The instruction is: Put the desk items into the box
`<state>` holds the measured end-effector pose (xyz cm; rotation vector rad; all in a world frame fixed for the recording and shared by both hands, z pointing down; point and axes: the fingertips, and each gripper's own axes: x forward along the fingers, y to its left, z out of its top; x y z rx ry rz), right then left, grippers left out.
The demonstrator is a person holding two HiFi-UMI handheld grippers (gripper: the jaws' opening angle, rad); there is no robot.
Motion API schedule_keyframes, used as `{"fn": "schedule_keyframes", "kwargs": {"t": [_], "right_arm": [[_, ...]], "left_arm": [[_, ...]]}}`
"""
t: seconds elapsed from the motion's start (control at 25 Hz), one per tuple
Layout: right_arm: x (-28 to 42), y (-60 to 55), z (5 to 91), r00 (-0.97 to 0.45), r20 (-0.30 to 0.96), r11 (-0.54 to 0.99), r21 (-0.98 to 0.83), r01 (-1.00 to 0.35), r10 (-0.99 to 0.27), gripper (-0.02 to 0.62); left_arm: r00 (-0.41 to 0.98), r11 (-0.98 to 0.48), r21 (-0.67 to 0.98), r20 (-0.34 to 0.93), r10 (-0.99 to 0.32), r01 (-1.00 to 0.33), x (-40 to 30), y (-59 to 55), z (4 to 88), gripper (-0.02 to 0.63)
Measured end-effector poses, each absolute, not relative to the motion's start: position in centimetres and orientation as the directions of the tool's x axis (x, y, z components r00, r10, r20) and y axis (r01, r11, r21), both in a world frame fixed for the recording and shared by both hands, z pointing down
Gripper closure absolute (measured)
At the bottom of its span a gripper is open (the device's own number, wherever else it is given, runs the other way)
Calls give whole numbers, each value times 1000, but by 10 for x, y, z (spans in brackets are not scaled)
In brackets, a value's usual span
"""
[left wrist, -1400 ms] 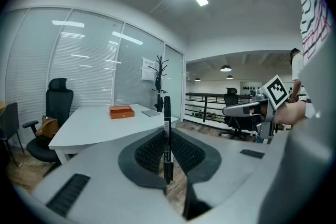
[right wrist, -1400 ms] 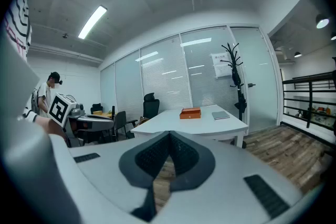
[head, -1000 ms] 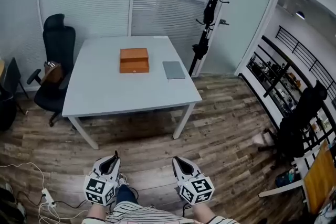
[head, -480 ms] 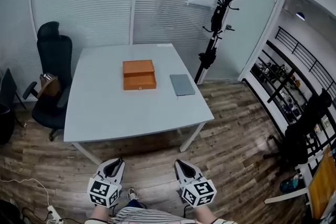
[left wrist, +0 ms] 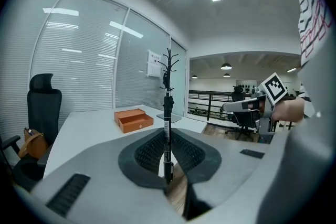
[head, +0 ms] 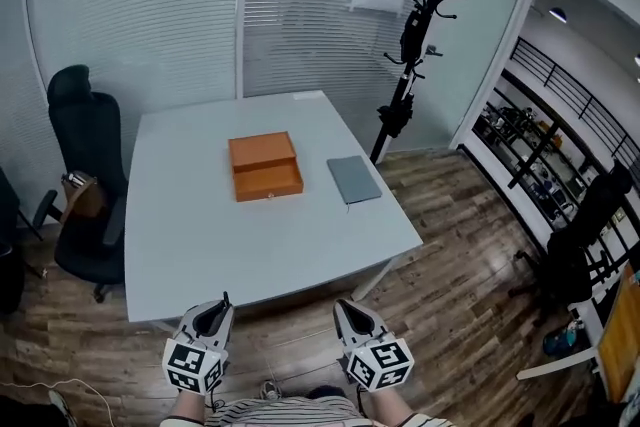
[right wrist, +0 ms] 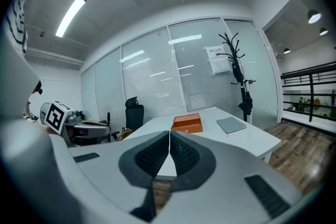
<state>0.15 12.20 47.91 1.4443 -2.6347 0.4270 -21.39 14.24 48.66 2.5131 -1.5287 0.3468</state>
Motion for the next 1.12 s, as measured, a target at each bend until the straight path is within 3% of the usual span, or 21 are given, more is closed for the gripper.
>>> {"fn": "schedule_keyframes", "kwargs": {"t": [0.32, 1.12], "right_arm": [[4, 60, 488, -569, 229, 535, -198, -822, -790, 569], [64, -131, 480, -764, 200, 740, -189, -645, -614, 569]], "left_arm": [[427, -438, 38, 310, -849, -898, -206, 86, 501, 556], [210, -226, -33, 260, -942, -974, -131, -73, 476, 556]]}}
